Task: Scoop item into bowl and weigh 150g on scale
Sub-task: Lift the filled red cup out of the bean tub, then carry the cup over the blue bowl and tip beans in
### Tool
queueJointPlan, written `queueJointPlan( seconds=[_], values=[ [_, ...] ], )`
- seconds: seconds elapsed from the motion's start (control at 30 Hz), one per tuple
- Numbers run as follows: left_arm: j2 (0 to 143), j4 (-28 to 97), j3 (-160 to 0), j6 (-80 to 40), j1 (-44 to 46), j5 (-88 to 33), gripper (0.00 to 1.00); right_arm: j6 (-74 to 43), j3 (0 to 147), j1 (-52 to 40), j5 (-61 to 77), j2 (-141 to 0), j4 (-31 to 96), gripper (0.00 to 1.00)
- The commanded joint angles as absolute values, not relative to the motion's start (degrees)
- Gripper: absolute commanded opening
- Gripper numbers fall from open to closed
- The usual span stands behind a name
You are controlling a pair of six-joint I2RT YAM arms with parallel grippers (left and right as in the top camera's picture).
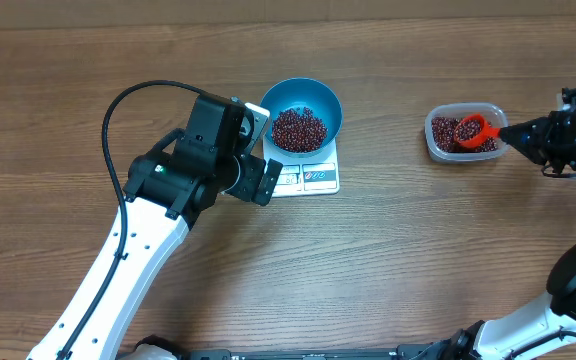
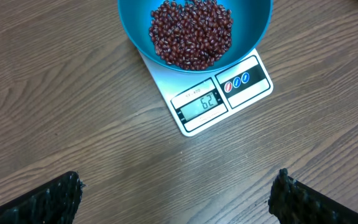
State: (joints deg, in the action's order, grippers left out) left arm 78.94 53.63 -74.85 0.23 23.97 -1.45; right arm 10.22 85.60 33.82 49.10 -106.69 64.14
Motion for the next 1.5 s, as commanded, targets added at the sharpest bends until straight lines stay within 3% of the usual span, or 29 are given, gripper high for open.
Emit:
queueJointPlan(
  seconds=[0.0,0.63,1.13,1.47],
  values=[
    [79.4,53.5,-75.6,1.3,24.0,-1.3,0.99,12.2,85.8,34.5,55.0,-107.2,64.4,0.04],
    [79.4,53.5,-75.6,1.3,24.0,-1.3,1.00,14.0,85.8,32.9,72.3,-107.2,65.5,0.04],
    [79.4,53.5,-75.6,1.3,24.0,-1.3,1.00,7.2,85.9,11.4,75.0,-107.2,51.6,0.04],
    [79.4,53.5,-75.6,1.3,24.0,-1.3,1.00,2.9,85.9,-0.3,67.2,-107.2,38.0,0.04]
  ],
)
